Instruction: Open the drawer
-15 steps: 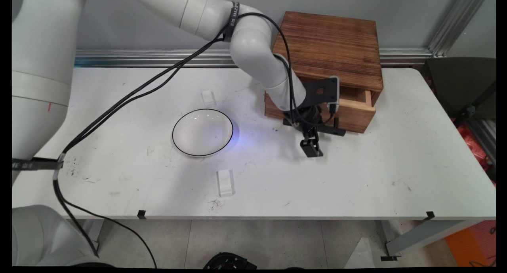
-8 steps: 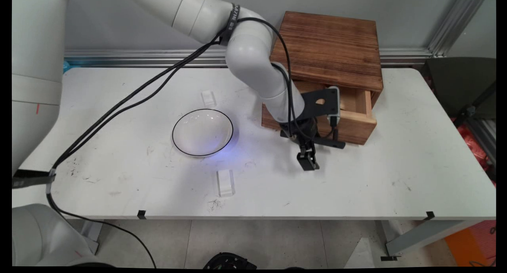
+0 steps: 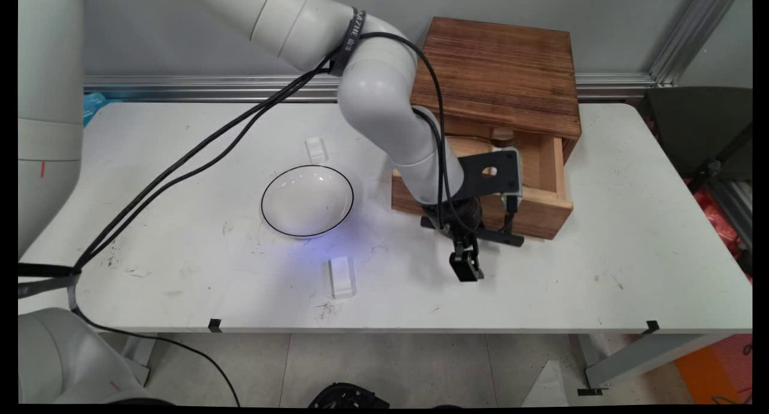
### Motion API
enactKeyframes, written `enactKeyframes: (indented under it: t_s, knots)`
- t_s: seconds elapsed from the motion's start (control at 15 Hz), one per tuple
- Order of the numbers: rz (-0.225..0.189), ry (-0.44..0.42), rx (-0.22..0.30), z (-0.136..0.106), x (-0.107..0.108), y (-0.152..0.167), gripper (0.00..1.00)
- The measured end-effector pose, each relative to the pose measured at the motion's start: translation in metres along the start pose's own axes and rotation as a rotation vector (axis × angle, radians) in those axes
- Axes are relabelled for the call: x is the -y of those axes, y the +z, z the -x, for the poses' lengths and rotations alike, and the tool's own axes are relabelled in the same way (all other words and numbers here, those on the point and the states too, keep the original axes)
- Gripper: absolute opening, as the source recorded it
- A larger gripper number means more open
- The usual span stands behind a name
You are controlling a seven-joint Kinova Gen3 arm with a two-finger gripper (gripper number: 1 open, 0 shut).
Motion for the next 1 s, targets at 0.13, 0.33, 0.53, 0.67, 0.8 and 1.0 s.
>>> enactKeyframes:
  t_s: [0.13, 0.33, 0.53, 0.67, 0.8, 1.0]
  knots:
    - [0.007, -0.001, 0.007, -0.001, -0.008, -0.003, 1.0]
    - [0.017, 0.007, 0.025, 0.0, -0.021, -0.007, 1.0]
    - [0.028, 0.021, 0.048, 0.004, -0.034, -0.01, 1.0]
    - [0.036, 0.033, 0.06, 0.007, -0.043, -0.012, 1.0]
    - [0.042, 0.045, 0.069, 0.009, -0.05, -0.014, 1.0]
    - [0.047, 0.069, 0.079, 0.011, -0.06, -0.018, 1.0]
